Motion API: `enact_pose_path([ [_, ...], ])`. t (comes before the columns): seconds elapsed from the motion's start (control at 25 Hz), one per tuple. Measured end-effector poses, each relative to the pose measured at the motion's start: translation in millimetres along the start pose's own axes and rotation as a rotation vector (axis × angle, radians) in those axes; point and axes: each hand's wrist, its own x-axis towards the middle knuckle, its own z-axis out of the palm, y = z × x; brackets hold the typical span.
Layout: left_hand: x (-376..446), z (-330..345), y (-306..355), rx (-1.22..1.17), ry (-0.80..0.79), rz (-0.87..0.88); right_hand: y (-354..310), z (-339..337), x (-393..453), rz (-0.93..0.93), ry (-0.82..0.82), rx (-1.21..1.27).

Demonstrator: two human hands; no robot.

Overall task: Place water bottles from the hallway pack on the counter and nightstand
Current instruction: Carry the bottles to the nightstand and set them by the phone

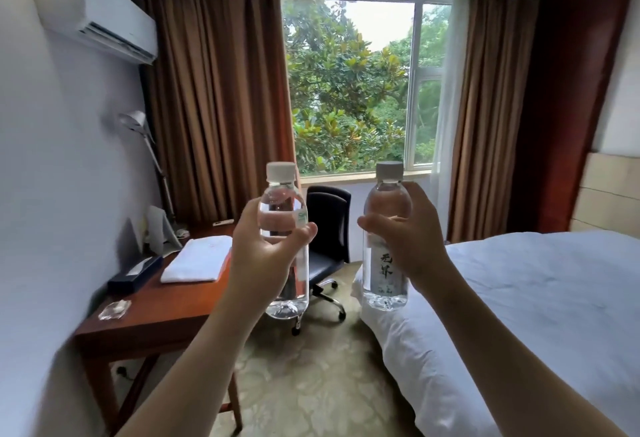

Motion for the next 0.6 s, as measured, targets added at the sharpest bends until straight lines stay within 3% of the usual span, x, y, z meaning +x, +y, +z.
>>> enact_pose_path([
  [0.32, 107, 71, -80, -0.168, -0.182, -0.030, 61, -9, 75, -0.006, 0.133, -0.145],
  [0.6, 136, 225, -121, -0.431, -0.530, -0.103, 79, -108, 75, 0.090, 0.557, -0.341],
])
